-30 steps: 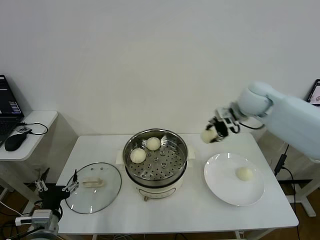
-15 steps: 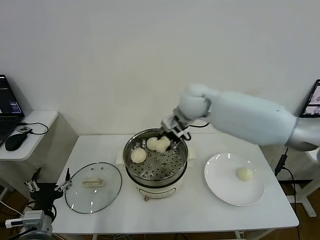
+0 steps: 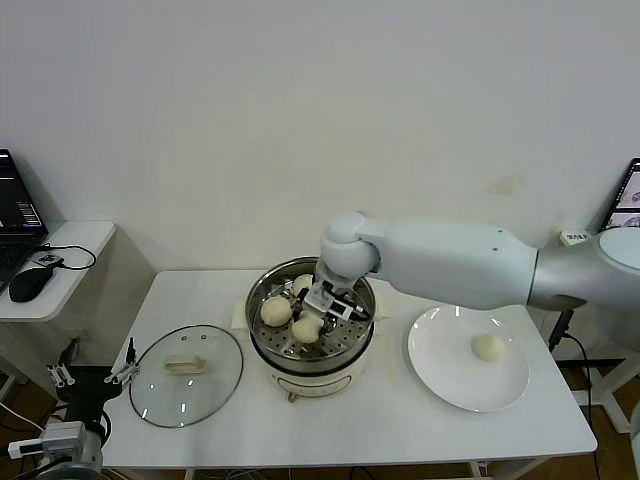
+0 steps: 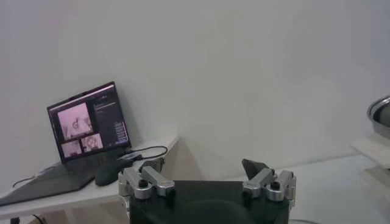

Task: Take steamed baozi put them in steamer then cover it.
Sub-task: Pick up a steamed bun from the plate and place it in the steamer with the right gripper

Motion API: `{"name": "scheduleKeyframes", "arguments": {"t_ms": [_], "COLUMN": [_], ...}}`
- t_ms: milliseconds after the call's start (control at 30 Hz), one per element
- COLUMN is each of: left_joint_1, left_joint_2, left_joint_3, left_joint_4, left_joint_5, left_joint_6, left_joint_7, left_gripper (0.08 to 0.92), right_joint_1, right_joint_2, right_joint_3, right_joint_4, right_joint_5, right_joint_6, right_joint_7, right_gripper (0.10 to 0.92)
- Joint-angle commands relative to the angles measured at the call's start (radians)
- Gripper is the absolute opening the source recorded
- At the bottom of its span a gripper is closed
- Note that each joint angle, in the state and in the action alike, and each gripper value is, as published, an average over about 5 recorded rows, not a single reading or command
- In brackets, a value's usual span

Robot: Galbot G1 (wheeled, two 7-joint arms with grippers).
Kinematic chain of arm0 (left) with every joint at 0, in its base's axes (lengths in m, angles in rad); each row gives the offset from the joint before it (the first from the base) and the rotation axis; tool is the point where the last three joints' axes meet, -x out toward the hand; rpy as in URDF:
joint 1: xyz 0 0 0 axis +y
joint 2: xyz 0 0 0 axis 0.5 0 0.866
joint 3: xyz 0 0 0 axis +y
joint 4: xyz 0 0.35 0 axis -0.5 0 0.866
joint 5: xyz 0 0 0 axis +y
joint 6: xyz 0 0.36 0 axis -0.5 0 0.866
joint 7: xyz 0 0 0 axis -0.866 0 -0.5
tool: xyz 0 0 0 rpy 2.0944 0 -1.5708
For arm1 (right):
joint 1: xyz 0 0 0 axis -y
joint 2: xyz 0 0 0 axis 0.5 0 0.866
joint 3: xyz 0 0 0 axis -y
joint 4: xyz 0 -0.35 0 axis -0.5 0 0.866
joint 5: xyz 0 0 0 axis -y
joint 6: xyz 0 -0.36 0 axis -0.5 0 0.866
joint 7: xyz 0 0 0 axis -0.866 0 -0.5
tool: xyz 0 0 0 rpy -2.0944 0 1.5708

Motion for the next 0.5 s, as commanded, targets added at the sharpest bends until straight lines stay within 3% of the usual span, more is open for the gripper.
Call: {"name": "scheduleKeyframes", "arguments": {"t_ms": [33, 200, 500], "left_joint_1": [0.0, -0.001, -0.005], "left_joint_2": [-0.001, -0.005, 0.004], "left_joint_3": [-0.004, -0.001, 0.001], "left_joint_4": [0.001, 0.002, -0.006], "left_joint_5": [0.0, 0.001, 0.003], "left_joint_6": [-0.001, -0.002, 0.001], "left_joint_7": [-0.001, -0.001, 0.0], "left_gripper": [0.823, 0.823, 0.823], "right_joint_1": [-0.009, -0.003, 0.048], "right_joint_2": [0.021, 0.005, -0.075], "right_joint_3": [-0.025, -0.025, 0.032], "right_joint_4": [0.008, 0.012, 0.024], "right_joint_5": [-0.05, -0.046, 0.021], "right_joint_6": [0.075, 0.078, 0.045], "right_joint_7": [0.006, 0.004, 0.008], "right_gripper": [0.56, 0.586, 0.792]}}
